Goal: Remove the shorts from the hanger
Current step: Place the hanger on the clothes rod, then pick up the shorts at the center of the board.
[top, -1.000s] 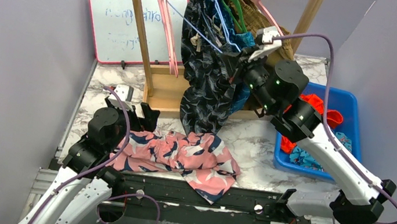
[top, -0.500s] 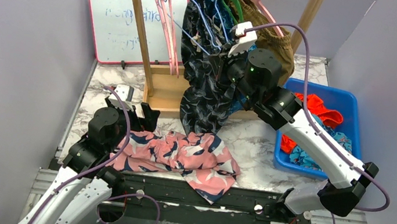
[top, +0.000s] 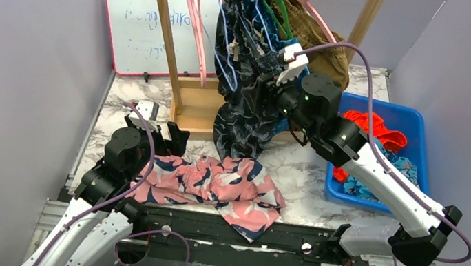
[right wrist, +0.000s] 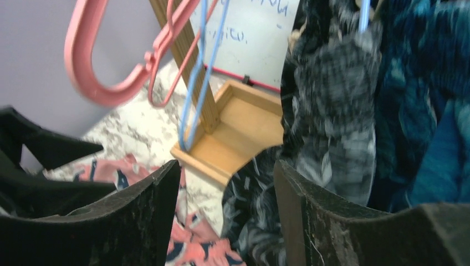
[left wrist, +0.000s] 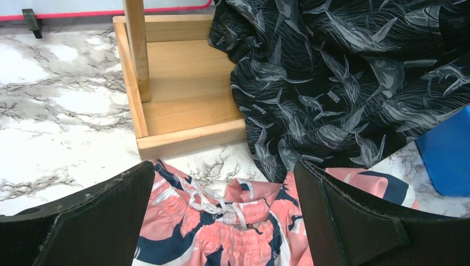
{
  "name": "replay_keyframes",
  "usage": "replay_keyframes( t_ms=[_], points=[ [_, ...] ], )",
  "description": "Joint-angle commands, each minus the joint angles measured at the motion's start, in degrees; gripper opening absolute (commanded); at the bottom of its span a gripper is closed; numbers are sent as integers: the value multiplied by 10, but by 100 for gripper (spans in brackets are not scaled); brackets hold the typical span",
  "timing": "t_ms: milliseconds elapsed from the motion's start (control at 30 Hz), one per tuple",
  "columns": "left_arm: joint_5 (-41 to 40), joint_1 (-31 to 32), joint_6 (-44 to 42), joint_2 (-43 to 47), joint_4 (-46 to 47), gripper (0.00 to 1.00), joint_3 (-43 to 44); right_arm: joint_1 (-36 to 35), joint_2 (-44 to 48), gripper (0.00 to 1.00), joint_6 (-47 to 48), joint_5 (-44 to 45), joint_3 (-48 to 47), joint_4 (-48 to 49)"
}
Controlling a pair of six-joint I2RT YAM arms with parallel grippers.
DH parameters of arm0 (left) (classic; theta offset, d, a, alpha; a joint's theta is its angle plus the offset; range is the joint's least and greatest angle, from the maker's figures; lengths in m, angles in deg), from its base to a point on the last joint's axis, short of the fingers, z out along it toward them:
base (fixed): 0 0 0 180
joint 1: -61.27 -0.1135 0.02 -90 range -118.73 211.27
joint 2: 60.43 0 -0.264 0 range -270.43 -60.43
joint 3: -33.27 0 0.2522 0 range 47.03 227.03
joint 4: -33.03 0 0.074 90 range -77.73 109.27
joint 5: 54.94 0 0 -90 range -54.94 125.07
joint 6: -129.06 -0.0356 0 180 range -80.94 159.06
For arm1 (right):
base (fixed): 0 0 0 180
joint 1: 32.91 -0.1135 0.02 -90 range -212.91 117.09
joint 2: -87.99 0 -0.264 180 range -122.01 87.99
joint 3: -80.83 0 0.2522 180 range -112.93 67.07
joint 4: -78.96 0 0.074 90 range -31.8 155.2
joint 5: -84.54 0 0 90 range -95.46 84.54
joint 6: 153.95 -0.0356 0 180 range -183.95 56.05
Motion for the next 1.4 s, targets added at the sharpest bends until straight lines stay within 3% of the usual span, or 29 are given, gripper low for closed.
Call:
replay_keyframes(
  t_ms=[0,233,367,500,700,800,933,1033,1367],
  points=[
    [-21,-1,-6,2,10,99,8,-2,64,70,-31,-43,74,34],
    [-28,-1,-6,-9,11,99,10,-2,153,77,-60,-123,238,86],
    [-36,-4,-4,-11,14,99,8,-2,165,78,-73,-247,320,124],
    [-51,-8,-1,-3,11,99,10,-23,119,75,-78,-356,371,196],
    [-135,-9,29,44,-5,99,3,-135,24,85,77,-235,379,248],
    [-191,-10,48,76,-12,99,-5,-139,-19,93,99,-230,383,282],
    [-211,-10,60,106,-14,99,-10,-149,-79,96,146,-238,360,288],
    [-214,-9,61,108,-14,99,-11,-149,-127,98,160,-194,343,313],
    [-194,-13,58,86,-14,99,-9,-149,-257,100,176,-177,257,296]
  ],
)
